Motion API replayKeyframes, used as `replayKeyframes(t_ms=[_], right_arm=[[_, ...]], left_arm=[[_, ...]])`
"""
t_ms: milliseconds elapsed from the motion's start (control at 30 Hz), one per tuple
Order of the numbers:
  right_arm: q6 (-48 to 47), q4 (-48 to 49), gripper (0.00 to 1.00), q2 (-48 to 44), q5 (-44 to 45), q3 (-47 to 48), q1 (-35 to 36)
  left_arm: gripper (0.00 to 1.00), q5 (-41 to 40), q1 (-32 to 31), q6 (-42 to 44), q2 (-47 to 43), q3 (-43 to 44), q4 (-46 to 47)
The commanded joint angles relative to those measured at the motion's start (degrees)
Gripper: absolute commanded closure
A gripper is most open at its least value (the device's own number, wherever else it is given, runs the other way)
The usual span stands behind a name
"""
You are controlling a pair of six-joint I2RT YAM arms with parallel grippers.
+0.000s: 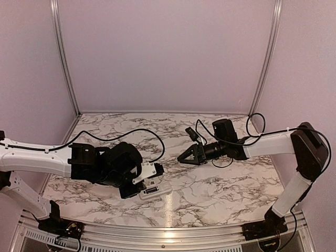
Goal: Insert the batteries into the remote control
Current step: Load the battery cover onto the remote control without the battery cover.
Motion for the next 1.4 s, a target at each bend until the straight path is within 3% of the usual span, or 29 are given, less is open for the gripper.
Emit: replayKeyframes(t_ms=[0, 500, 900, 1367], right_arm=[[0.41, 2.71, 0.52, -0.48, 4.59, 0.62, -1.59], [0.08, 4.06, 0.24, 3.76, 5.3, 0.32, -3.27], [-1.16, 4.2, 0.21, 2.6, 4.38, -1.24, -5.36], [-0.34, 6.01, 0.2, 2.77, 2.54, -1.99, -5.39]], left_arm=[[0.81, 2.39, 2.94, -7.61, 6.28, 0.75, 0.62], [0.76, 7.73, 6.91, -7.94, 20.31, 8.18, -2.33], [0.76, 6.21, 6.91, -6.77, 25.9, 16.64, -12.66], [0.76, 4.35, 7.0, -6.55, 28.39, 18.08, -13.83]])
